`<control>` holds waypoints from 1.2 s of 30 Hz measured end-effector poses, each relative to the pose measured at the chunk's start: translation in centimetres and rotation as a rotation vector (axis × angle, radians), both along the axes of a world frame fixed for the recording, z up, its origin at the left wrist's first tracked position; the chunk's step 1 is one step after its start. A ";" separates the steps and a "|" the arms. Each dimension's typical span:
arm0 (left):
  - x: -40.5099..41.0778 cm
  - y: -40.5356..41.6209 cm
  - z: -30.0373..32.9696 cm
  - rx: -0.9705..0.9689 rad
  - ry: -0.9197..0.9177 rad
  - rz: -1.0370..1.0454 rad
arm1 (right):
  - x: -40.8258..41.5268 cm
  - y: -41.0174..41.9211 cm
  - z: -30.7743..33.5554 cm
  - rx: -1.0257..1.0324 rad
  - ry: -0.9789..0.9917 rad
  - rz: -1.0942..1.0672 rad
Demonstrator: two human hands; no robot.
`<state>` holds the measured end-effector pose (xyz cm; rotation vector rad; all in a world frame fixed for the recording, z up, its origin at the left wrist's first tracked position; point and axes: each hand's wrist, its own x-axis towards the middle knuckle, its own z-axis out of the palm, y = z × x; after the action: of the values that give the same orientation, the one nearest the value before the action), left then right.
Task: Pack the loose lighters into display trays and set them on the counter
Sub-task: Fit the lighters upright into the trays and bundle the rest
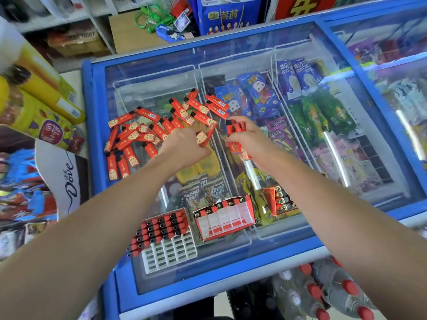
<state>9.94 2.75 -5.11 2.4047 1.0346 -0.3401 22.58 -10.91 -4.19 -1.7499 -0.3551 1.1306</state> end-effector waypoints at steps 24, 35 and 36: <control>-22.0 -6.3 8.1 -0.469 -0.432 0.345 | -19.4 -2.9 4.8 0.229 0.049 0.134; -25.5 -6.5 6.6 -0.333 -0.480 0.375 | -21.4 -4.1 4.9 0.146 -0.072 0.240; -25.9 -6.5 6.4 -0.316 -0.483 0.381 | -21.6 -4.4 4.6 0.132 -0.132 0.264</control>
<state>-15.96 -3.70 1.26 1.8279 1.0816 0.1931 0.99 -15.32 0.43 -1.6984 -0.7436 1.1491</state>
